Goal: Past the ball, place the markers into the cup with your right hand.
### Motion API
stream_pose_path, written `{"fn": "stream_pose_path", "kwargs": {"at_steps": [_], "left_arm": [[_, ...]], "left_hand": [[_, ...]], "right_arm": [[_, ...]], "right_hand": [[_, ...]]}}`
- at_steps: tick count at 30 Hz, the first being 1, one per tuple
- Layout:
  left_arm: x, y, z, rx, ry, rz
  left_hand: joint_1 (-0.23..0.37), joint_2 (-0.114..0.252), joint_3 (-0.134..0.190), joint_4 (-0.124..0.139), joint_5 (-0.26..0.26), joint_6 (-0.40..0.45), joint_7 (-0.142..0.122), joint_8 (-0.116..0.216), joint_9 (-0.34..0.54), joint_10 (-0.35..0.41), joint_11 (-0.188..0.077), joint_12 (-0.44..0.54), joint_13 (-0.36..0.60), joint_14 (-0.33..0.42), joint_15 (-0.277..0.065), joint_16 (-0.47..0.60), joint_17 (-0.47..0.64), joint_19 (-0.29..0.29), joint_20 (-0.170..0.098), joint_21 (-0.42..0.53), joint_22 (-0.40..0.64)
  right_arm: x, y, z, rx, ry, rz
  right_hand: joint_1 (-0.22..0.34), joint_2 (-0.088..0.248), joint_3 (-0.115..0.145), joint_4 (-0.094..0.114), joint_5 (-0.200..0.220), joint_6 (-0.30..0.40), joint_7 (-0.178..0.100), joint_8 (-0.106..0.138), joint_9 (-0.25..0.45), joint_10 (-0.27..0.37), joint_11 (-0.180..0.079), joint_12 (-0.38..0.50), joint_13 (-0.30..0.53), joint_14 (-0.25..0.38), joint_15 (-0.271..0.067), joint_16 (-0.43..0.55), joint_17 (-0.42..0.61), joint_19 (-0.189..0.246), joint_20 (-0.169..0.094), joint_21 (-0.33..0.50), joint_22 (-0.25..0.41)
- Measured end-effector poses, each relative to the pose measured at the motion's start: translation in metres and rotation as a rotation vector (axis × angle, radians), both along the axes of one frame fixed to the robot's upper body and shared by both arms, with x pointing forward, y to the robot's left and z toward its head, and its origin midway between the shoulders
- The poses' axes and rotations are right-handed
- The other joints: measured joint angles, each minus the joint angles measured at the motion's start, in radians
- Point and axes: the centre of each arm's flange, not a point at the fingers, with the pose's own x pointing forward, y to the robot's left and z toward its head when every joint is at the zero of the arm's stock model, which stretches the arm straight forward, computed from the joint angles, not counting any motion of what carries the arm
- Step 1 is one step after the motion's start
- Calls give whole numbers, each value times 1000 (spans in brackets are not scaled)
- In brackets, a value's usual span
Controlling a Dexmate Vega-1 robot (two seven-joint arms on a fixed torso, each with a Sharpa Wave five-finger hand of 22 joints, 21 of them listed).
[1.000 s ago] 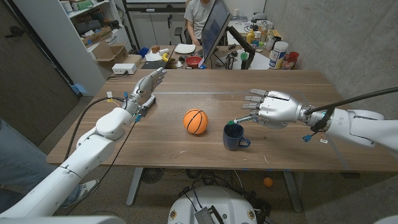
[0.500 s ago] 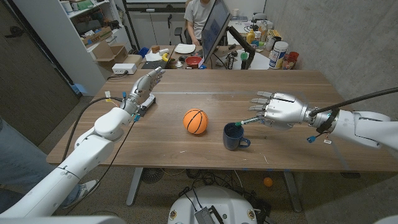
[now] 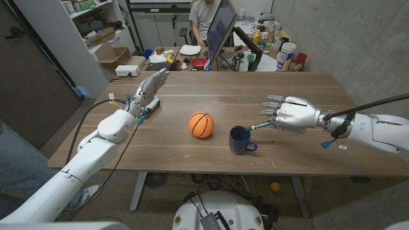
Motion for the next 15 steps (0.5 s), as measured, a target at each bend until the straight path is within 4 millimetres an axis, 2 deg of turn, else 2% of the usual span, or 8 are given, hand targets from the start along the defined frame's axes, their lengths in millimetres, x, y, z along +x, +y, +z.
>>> {"fn": "stream_pose_path", "kwargs": {"at_steps": [9, 15], "left_arm": [[1, -2, 0, -3, 0, -17], [3, -1, -2, -12, -3, -27]], "left_hand": [[0, 0, 0, 0, 0, 0, 0, 0, 0, 0, 0, 0, 0, 0, 0, 0, 0, 0, 0, 0, 0], [0, 0, 0, 0, 0, 0, 0, 0, 0, 0, 0, 0, 0, 0, 0, 0, 0, 0, 0, 0, 0]], "right_arm": [[-10, 17, 8, -35, -41, 44], [-13, 28, 9, -72, -55, 56]], "right_hand": [[-5, 5, 0, 0, 5, 0, 0, 0, 0, 0, 0, 0, 0, 0, 0, 0, 3, -16, -2, -2, 0], [-5, 5, 5, 0, 5, 0, 0, 0, 0, -4, -3, 0, 0, 0, 0, -8, 5, -41, -19, -10, 0]]}}
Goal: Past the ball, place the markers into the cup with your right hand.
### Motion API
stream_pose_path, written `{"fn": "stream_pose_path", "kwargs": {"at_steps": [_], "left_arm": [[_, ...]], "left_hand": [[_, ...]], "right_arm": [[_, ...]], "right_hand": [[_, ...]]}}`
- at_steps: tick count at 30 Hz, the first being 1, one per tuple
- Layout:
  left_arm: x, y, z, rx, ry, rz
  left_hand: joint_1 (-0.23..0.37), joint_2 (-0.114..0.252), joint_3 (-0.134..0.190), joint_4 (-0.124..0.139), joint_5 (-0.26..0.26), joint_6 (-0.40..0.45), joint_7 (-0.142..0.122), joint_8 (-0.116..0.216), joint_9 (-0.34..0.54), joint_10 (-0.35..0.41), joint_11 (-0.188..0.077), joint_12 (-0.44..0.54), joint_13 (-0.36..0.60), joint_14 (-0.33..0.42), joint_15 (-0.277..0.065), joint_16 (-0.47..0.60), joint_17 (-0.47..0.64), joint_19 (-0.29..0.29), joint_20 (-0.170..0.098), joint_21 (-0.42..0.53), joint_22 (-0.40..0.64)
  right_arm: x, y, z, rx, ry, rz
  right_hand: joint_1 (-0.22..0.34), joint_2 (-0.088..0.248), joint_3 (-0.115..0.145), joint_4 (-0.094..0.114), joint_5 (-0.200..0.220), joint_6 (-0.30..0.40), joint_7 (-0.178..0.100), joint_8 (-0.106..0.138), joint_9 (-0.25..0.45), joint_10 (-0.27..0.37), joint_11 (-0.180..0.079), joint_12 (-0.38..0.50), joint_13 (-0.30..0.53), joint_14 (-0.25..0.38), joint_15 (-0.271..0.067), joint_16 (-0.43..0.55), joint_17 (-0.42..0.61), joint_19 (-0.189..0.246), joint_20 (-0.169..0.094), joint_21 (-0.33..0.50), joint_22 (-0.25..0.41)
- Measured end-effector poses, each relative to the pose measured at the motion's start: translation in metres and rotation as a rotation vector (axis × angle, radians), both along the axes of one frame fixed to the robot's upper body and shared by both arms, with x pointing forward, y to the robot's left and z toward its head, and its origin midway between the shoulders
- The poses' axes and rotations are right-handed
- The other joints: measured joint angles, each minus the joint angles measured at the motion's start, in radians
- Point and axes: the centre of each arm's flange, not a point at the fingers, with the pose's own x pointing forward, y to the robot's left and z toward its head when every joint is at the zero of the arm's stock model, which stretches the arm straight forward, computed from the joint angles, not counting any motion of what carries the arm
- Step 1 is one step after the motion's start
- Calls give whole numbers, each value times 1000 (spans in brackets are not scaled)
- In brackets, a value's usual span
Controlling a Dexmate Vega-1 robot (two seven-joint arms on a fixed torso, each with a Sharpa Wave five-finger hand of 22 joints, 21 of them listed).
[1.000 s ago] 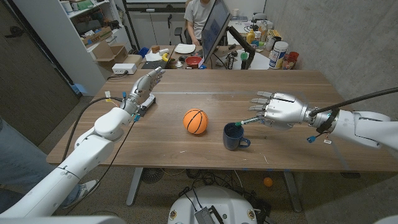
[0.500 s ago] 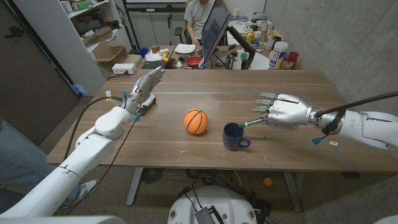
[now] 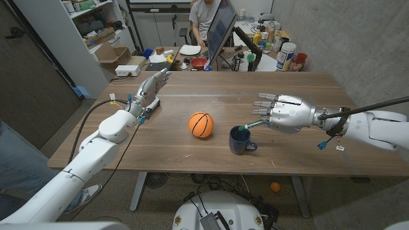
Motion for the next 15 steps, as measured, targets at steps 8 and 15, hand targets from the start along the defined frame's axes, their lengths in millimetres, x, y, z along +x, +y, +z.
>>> {"fn": "stream_pose_path", "kwargs": {"at_steps": [8, 15], "left_arm": [[2, 3, -3, -8, -3, -6], [1, 6, -5, -13, -5, -2]], "left_hand": [[0, 0, 0, 0, 0, 0, 0, 0, 0, 0, 0, 0, 0, -3, 3, 0, 0, 0, 0, 0, 0], [0, 0, 0, 0, 0, 0, 0, 0, 0, 0, 0, 0, 0, -3, 3, 0, 0, 0, 0, 0, 0]], "right_arm": [[3, 9, 0, -36, 3, -1], [8, 7, -1, -63, 16, -9]], "right_hand": [[0, 0, 0, 0, 0, 0, 0, 0, 0, 4, -4, 0, 0, 0, 0, 0, 5, -27, -13, 0, 0], [-5, -6, 4, -4, 0, 0, 0, 0, 0, 9, -8, 8, 0, 0, 0, 0, 7, -36, -22, 0, 0]]}}
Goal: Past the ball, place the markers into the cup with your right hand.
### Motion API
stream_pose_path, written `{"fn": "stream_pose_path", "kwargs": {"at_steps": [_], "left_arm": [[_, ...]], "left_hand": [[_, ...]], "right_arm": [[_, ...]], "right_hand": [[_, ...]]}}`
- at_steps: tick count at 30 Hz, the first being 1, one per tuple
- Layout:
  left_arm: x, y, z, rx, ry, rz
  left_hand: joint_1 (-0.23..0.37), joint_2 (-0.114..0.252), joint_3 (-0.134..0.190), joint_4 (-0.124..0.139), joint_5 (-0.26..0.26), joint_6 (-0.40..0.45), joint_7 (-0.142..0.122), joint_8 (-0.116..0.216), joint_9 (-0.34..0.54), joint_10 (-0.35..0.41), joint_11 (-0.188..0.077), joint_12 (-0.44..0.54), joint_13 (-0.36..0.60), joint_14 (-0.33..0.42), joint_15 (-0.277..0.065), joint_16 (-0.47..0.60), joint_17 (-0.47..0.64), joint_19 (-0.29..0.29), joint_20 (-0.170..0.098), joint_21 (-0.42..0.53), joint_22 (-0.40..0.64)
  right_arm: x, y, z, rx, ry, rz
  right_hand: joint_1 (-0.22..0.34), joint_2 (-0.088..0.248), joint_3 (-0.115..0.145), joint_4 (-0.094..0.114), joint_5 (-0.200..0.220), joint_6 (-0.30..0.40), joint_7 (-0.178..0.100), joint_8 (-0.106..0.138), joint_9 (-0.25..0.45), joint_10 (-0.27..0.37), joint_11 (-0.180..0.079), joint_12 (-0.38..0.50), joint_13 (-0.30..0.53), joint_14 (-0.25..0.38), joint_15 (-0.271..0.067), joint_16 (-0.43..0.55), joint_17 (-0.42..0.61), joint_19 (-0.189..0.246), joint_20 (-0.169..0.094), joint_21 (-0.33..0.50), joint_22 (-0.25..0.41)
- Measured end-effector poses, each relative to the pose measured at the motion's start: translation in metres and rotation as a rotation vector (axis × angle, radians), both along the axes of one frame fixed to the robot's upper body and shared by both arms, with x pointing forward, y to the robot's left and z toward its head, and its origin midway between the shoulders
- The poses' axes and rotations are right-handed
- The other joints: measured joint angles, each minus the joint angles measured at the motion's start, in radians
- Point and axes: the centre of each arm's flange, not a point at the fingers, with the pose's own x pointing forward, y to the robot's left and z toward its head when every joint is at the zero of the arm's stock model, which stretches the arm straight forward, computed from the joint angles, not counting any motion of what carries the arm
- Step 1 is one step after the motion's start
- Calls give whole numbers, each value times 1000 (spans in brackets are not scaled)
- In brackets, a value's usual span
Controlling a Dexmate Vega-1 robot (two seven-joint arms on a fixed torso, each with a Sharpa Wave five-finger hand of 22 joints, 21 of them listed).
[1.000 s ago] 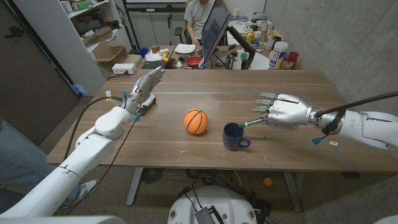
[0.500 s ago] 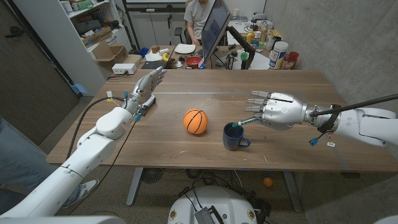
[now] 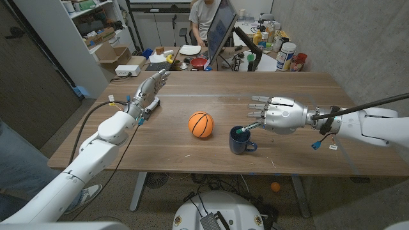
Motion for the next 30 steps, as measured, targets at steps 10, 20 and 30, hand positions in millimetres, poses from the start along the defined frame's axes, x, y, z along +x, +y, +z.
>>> {"fn": "stream_pose_path", "kwargs": {"at_steps": [10, 20, 30], "left_arm": [[0, 1, -1, -1, 2, 2], [2, 1, 1, -15, -5, -1], [4, 1, 0, -23, -8, -9]], "left_hand": [[0, 0, 0, 0, 0, 0, 0, 0, 0, 0, 0, 0, 0, 0, 0, 0, 0, 0, 0, 0, 0], [0, 0, 0, 0, 0, 0, 0, 0, 0, 0, 0, 0, 0, 0, 0, 0, 0, -7, 0, 0, 0], [0, 0, 0, 0, 0, 0, 0, 0, 0, 0, 0, 0, 0, 0, 0, 0, 0, -7, 0, 0, 0]], "right_arm": [[-1, 1, -2, -5, 12, 9], [-3, 0, -4, -23, 23, 5], [-5, 7, -1, -1, 15, -3]], "right_hand": [[-5, -5, 4, 4, 0, 0, 0, 0, 1, 0, 0, 0, 5, 0, 0, 0, 2, -5, -5, 0, 0], [-17, -17, 4, 4, -1, -25, -25, 17, 4, 0, 0, 0, 8, 11, 0, 0, 11, -13, -12, 4, 0], [-38, -38, 4, 4, -1, -68, -68, 36, 33, -33, 22, -4, 12, -3, 2, 0, 16, -25, 7, 4, 0]]}}
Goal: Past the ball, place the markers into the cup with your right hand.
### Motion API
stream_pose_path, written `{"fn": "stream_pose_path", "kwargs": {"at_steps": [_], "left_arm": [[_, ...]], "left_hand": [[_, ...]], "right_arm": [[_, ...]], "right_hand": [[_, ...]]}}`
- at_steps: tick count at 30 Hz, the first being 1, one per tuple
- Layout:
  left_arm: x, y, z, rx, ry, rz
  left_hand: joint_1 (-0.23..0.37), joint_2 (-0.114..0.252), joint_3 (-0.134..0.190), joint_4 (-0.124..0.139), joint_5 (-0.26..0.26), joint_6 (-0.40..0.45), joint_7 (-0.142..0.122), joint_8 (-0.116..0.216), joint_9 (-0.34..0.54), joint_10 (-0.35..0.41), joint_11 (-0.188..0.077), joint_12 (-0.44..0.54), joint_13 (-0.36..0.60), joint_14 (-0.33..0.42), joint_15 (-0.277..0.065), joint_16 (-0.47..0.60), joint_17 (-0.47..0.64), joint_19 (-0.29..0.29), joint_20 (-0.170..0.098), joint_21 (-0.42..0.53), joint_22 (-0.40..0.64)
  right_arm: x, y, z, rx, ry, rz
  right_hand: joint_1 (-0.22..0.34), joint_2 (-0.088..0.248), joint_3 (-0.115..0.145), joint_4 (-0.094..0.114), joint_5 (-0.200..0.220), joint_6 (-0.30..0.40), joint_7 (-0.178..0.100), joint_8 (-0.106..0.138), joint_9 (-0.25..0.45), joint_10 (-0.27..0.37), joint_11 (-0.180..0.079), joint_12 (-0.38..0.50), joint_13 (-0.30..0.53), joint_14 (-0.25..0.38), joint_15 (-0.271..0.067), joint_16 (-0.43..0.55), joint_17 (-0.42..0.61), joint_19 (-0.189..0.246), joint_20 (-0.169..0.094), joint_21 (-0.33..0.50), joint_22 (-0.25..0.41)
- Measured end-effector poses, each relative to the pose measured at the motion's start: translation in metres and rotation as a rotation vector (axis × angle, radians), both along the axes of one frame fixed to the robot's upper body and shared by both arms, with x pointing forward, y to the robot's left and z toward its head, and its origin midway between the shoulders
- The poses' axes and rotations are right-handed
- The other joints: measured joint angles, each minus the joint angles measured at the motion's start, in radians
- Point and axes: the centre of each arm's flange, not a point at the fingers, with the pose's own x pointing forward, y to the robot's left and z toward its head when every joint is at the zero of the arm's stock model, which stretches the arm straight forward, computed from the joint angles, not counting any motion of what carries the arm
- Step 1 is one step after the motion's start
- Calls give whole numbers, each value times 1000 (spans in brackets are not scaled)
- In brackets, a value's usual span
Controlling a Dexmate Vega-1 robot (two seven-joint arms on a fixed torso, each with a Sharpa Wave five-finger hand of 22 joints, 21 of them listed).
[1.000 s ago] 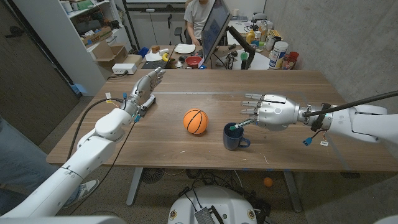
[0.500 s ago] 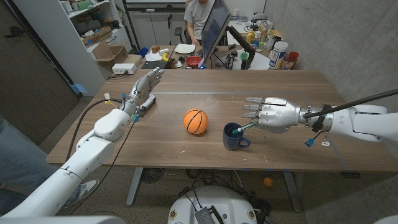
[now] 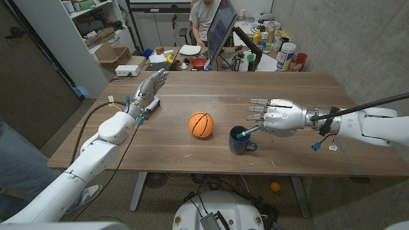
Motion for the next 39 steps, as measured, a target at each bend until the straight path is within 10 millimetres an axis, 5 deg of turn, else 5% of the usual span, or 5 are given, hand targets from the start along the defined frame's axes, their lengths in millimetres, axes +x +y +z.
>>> {"fn": "stream_pose_path", "kwargs": {"at_steps": [17, 28, 39], "left_arm": [[-2, 7, -7, -17, 3, 2], [-3, 10, -9, -16, 4, 6], [-4, 10, -8, -17, 2, 5]], "left_hand": [[0, 0, 0, 0, 0, 0, 0, 0, 0, 0, 0, 0, 0, 0, 0, 0, 0, 0, 0, 0, 0], [0, 0, 0, 0, 0, 0, 0, 0, 0, 0, 0, 0, 0, 0, 0, 0, 0, 0, 0, 0, 0], [0, 0, 0, 0, 0, 0, 0, 0, 0, 0, 0, 0, 0, 0, 0, 0, 0, 0, 0, 0, 0]], "right_arm": [[7, 10, 7, 18, 1, -12], [8, 15, 10, 43, -3, -12], [9, 18, 13, 84, -6, -5]], "right_hand": [[-9, -12, 6, -6, -7, -44, -45, -33, 2, -37, 12, -11, 7, -30, 1, -15, 5, -19, 20, 0, 0], [-1, -51, 19, -20, -8, -68, -122, -77, -7, -93, 39, -17, 12, -77, 7, -25, 4, -57, 39, 0, 0], [-54, -104, 2, -3, -1, -174, -112, -121, -12, -136, 57, -17, 17, -114, 33, -25, 12, -87, 69, 0, 2]]}}
